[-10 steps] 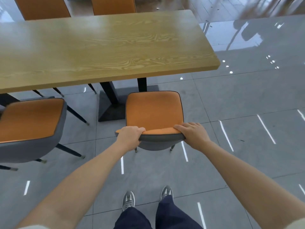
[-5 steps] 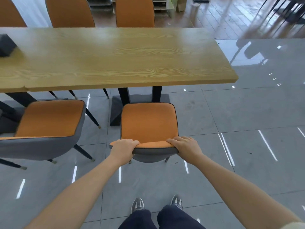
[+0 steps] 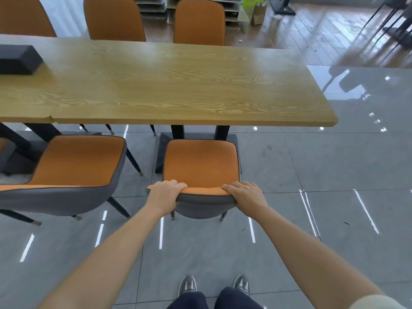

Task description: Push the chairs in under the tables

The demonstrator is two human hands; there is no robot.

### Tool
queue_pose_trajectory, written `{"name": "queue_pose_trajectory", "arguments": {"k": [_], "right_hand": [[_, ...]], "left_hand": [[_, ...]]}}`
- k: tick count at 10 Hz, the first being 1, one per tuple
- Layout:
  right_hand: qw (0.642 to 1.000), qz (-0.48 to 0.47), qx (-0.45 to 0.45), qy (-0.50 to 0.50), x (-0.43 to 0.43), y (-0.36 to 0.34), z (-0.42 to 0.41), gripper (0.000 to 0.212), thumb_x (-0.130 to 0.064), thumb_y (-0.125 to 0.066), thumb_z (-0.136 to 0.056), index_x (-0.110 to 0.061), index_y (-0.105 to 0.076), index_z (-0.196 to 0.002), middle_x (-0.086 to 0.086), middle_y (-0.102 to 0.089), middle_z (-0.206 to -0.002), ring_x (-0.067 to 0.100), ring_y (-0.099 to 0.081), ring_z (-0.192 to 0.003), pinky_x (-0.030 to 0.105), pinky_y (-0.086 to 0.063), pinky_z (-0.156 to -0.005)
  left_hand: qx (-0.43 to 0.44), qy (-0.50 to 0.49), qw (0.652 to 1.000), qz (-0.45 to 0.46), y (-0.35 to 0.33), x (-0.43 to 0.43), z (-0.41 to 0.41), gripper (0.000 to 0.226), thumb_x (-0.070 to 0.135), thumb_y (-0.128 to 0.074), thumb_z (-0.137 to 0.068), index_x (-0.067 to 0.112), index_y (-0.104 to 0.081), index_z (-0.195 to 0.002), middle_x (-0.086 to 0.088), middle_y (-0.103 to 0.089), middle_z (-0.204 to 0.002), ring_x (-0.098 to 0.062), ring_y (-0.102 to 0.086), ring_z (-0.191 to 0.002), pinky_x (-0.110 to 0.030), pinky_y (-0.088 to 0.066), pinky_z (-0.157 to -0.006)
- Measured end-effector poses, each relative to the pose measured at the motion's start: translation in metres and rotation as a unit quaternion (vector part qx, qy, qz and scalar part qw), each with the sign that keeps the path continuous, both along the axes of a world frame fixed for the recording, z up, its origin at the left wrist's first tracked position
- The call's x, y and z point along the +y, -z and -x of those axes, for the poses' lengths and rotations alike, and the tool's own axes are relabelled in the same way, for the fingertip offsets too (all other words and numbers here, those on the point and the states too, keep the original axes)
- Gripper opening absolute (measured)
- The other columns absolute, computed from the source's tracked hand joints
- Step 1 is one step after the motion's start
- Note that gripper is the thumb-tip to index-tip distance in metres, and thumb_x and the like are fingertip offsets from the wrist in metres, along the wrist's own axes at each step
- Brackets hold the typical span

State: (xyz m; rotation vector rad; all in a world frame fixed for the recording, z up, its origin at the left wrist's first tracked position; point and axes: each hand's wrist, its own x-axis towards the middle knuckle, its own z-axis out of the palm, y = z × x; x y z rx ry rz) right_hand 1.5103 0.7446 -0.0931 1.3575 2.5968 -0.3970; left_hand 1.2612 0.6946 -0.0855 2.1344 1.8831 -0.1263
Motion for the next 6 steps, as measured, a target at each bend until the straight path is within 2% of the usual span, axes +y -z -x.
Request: {"name": "queue_pose_trajectory", "arguments": {"k": [2, 3, 4, 5, 6], "right_hand": [[1.0, -0.004, -0.021, 0.014, 0.004, -0.006, -0.005, 0.046, -0.011, -0.047, -0.093, -0.031, -0.037, -0.134, -0.002, -0.051, -0.134, 0.027, -0.047, -0.118, 0.038, -0.036, -0.098], [0.998, -0.014, -0.041, 0.035, -0.001, -0.011, -0.001, 0.045, -0.011, -0.047, -0.093, -0.029, -0.038, -0.133, 0.0, -0.05, -0.134, 0.027, -0.044, -0.121, 0.038, -0.033, -0.101], [0.995, -0.029, -0.063, 0.078, -0.008, -0.012, 0.005, 0.048, -0.008, -0.052, -0.088, -0.026, -0.037, -0.13, 0.004, -0.048, -0.133, 0.028, -0.04, -0.124, 0.038, -0.031, -0.104], [0.99, 0.027, -0.06, 0.125, -0.013, -0.023, 0.018, 0.065, -0.002, -0.051, -0.085, -0.02, -0.021, -0.14, 0.009, -0.032, -0.146, 0.031, -0.023, -0.137, 0.043, -0.023, -0.113], [0.987, 0.1, -0.018, 0.122, -0.019, -0.039, 0.041, 0.078, -0.004, -0.044, -0.089, -0.023, 0.003, -0.148, 0.005, 0.0, -0.16, 0.028, 0.003, -0.147, 0.046, -0.007, -0.119]], "left_hand": [[-0.011, 0.009, 1.0, -0.013, 0.004, 0.005, -0.008, 0.045, 0.012, -0.055, -0.085, 0.023, -0.049, -0.128, 0.001, -0.057, -0.127, -0.02, -0.054, -0.114, -0.033, -0.042, -0.097], [0.011, -0.001, 1.0, -0.02, 0.003, 0.002, -0.008, 0.054, 0.019, -0.059, -0.086, 0.019, -0.04, -0.136, -0.004, -0.052, -0.134, -0.022, -0.047, -0.124, -0.034, -0.037, -0.105], [0.03, -0.017, 0.999, -0.008, 0.0, -0.006, -0.007, 0.071, 0.035, -0.059, -0.087, 0.019, -0.022, -0.145, -0.009, -0.029, -0.152, -0.026, -0.026, -0.141, -0.041, -0.023, -0.116], [0.029, -0.019, 0.999, 0.003, -0.011, -0.016, 0.001, 0.077, 0.051, -0.047, -0.09, 0.021, -0.007, -0.148, -0.006, -0.006, -0.159, -0.025, -0.005, -0.147, -0.045, -0.008, -0.119], [0.026, -0.036, 0.999, -0.026, -0.027, -0.023, 0.017, 0.071, 0.054, -0.032, -0.094, 0.022, 0.001, -0.149, -0.003, 0.003, -0.16, -0.021, 0.003, -0.147, -0.043, -0.001, -0.119]]}}
